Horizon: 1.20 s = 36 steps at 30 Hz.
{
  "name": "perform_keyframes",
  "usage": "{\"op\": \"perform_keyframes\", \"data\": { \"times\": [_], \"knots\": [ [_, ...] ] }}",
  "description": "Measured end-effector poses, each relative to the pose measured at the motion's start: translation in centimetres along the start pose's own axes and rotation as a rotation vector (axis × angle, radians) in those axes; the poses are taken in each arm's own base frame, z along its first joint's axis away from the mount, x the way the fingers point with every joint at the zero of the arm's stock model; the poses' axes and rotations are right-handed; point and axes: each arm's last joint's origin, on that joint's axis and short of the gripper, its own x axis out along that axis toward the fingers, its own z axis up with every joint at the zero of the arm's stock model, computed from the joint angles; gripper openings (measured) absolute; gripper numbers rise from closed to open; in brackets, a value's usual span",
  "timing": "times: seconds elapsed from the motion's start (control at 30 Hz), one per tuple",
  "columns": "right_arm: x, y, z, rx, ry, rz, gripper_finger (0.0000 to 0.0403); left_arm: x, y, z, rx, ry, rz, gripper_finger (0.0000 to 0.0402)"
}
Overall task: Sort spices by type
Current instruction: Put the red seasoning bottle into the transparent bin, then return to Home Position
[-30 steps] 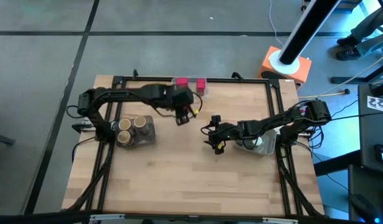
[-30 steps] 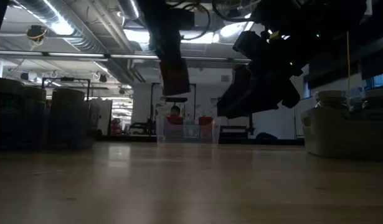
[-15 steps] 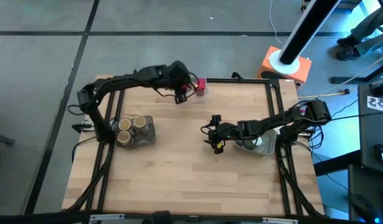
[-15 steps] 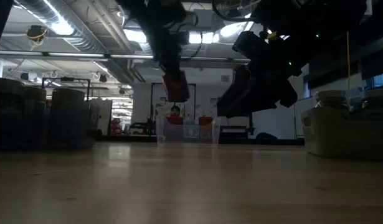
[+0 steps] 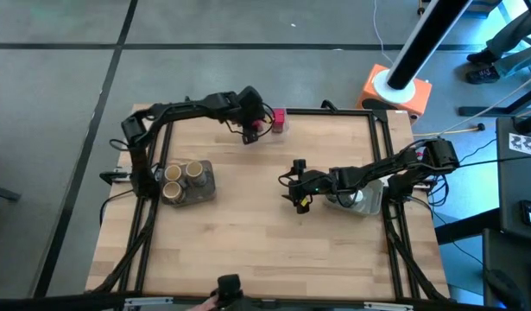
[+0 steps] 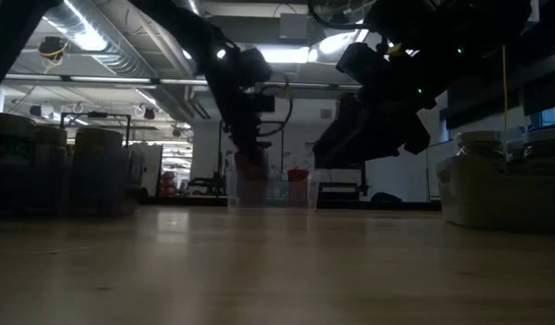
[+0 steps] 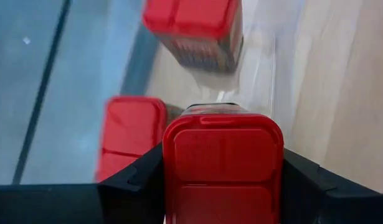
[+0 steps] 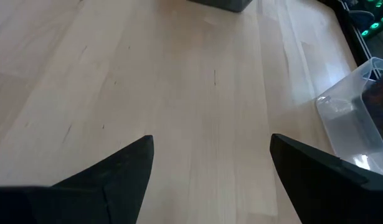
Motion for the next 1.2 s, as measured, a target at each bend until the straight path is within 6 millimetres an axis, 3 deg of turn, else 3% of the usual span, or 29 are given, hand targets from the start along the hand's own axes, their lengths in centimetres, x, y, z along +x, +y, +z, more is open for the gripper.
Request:
{"op": "perform_keyframes", "data": {
  "times": [0.23, 0.43, 0.63, 0.73, 0.93, 1.2],
  "knots": [
    [0.0, 0.0, 0.0, -0.011, 0.001, 0.001, 0.0321, 2.5, -0.1, -0.7, 0.003, 0.066, -0.021, 0.0201],
    [0.0, 0.0, -0.1, -0.012, 0.006, 0.003, 0.0321, 3.1, -0.3, -0.9, -0.018, 0.085, -0.024, 0.0204],
    [0.0, 0.0, -0.1, -0.012, 0.010, 0.005, 0.0321, 3.0, -0.2, -0.9, -0.075, 0.102, 0.033, 0.0292],
    [0.0, 0.0, -0.1, -0.012, 0.009, 0.005, 0.0321, 3.0, -0.3, -1.2, -0.060, 0.140, 0.044, 0.0314],
    [0.0, 0.1, -0.1, -0.013, 0.007, 0.007, 0.0321, 1.6, -0.3, -0.2, -0.078, 0.177, 0.032, 0.0315],
    [-0.1, 0.0, 0.1, -0.012, 0.009, -0.003, 0.0321, -2.1, -1.1, 2.5, -0.042, 0.171, 0.009, 0.0288]
  ]
}}
